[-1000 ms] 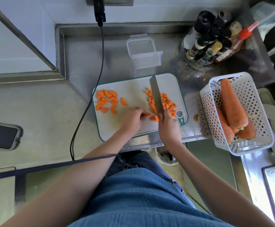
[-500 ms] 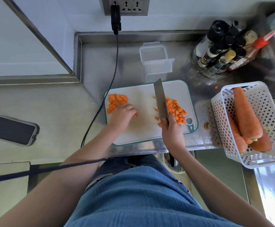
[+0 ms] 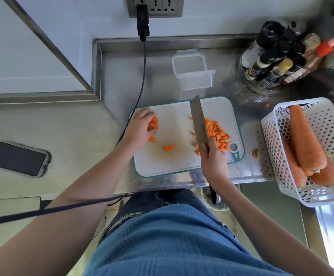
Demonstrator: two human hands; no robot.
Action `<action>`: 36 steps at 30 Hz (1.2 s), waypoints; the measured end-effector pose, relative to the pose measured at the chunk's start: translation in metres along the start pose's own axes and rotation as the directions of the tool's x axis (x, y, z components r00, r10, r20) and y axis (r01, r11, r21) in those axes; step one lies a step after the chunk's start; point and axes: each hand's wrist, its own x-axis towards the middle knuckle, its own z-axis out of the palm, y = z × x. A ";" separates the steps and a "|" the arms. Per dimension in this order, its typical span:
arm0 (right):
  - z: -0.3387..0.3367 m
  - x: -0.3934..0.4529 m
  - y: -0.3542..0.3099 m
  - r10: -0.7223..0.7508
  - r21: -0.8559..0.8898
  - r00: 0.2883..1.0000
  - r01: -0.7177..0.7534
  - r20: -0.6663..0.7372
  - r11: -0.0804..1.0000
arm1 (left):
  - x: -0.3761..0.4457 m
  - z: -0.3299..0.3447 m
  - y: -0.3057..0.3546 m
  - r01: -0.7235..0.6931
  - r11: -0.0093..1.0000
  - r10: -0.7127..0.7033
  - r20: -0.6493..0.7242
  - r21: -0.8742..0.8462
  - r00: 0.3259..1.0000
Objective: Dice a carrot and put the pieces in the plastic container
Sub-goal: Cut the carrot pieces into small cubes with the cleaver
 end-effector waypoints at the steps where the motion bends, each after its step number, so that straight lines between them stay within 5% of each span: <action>1: 0.000 -0.001 0.001 -0.003 -0.005 1.000 0.003 0.000 1.000 | -0.001 0.000 0.004 0.001 1.000 -0.001 -0.026 -0.006 1.000; 9: 0.000 0.003 -0.001 -0.006 -0.006 1.000 0.006 0.020 1.000 | -0.009 0.005 0.014 -0.072 0.986 0.086 -0.090 0.150 0.992; 18: 0.001 0.006 -0.001 -0.014 -0.021 0.999 0.014 0.041 1.000 | -0.011 0.008 0.023 -0.190 0.980 0.192 -0.034 0.065 0.981; 21: 0.003 0.005 -0.002 -0.022 -0.036 0.998 0.024 0.060 0.999 | -0.014 0.011 0.027 -0.111 0.989 0.101 -0.104 -0.096 0.989; 24: 0.004 0.003 -0.003 -0.031 -0.039 0.998 0.034 0.062 0.999 | -0.017 0.009 0.040 0.076 0.897 -0.167 -0.173 -0.436 0.971; 27: 0.006 0.003 -0.003 -0.033 -0.027 0.998 0.034 0.049 0.999 | -0.022 0.011 0.049 0.174 0.802 -0.233 -0.031 -0.572 0.972; 32: 0.007 0.003 -0.002 -0.023 -0.006 0.999 0.023 0.042 1.000 | -0.033 0.015 0.048 0.239 0.838 -0.153 0.208 -0.491 0.966; 36: 0.009 0.004 -0.003 -0.014 0.010 0.999 0.013 0.046 1.000 | -0.038 0.013 0.048 0.161 0.876 -0.087 0.178 -0.455 0.980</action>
